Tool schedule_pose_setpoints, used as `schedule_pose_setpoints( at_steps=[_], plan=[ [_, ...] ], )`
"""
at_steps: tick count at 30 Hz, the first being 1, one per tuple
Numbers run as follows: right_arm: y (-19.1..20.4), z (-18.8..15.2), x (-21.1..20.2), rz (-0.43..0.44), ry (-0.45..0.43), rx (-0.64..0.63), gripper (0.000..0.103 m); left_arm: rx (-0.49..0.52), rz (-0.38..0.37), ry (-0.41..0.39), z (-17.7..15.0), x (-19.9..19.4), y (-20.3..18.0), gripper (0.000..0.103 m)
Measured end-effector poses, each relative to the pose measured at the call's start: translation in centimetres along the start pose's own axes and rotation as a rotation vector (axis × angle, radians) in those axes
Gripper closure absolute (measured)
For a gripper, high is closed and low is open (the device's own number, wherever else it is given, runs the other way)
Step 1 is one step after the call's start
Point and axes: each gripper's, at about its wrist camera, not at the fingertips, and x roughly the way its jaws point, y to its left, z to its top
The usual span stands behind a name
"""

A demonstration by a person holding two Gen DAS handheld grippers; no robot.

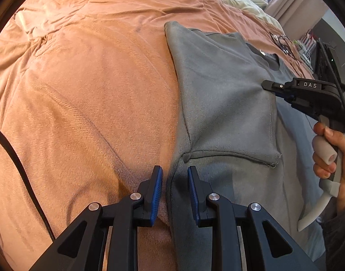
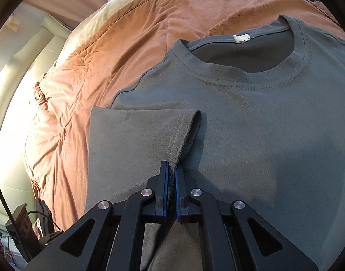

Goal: Fold small clothes

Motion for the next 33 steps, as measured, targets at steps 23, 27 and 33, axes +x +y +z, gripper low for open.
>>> schedule_pose_setpoints(
  at_steps=[23, 27, 33],
  plan=[
    [0.3, -4.1, -3.1, 0.181, 0.108, 0.055, 0.052, -0.046, -0.013, -0.057, -0.4, -2.3, 0.9, 0.088],
    [0.2, -5.1, -2.8, 0.233, 0.123, 0.082, 0.052, -0.062, -0.023, -0.073, -0.8, -3.4, 1.0, 0.088],
    [0.2, -6.2, -1.5, 0.21, 0.151, 0.111, 0.056, -0.096, -0.031, -0.094, -1.5, -4.8, 1.3, 0.088]
  ],
)
